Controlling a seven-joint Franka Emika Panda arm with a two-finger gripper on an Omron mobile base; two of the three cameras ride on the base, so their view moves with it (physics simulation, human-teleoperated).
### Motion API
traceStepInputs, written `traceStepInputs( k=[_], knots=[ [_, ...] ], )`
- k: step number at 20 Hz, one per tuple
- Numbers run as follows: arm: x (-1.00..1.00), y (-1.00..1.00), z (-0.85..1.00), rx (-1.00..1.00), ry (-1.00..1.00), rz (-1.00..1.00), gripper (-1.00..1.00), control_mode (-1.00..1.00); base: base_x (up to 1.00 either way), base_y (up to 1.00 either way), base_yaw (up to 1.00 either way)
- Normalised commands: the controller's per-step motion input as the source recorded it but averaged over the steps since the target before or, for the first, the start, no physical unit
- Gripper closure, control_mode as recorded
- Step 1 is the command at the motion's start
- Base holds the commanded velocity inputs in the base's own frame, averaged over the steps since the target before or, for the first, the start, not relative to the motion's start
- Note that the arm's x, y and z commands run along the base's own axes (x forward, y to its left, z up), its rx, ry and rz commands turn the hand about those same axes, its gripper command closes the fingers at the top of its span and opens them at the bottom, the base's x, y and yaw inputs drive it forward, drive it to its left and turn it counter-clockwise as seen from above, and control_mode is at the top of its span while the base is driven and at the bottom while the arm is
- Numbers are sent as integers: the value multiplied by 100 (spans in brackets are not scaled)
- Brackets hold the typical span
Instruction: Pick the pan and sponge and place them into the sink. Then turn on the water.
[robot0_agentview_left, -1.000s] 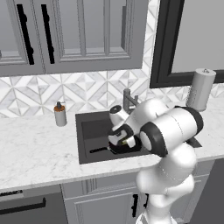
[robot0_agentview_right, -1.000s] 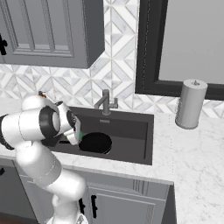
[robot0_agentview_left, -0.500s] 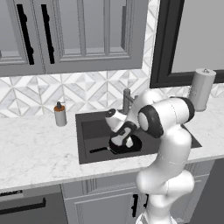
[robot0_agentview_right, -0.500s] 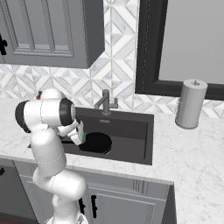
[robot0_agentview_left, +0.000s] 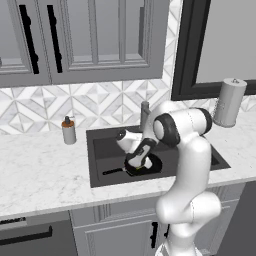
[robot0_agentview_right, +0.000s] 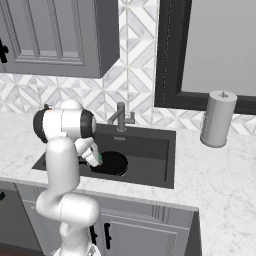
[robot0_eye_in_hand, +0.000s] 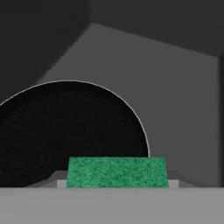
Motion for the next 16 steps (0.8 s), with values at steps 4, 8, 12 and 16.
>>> traceStepInputs(
  k=[4, 8, 12, 16],
  knots=[
    [-1, 2, -22, -9, -12, 0, 100, -100, 0, 0, 0],
    [0, 1, -25, -11, -12, -2, 100, -100, 0, 0, 0],
    [0, 12, -40, -17, -9, -1, 100, -100, 0, 0, 0],
    [0, 17, -44, -18, -4, -2, -100, -100, 0, 0, 0]
  ],
)
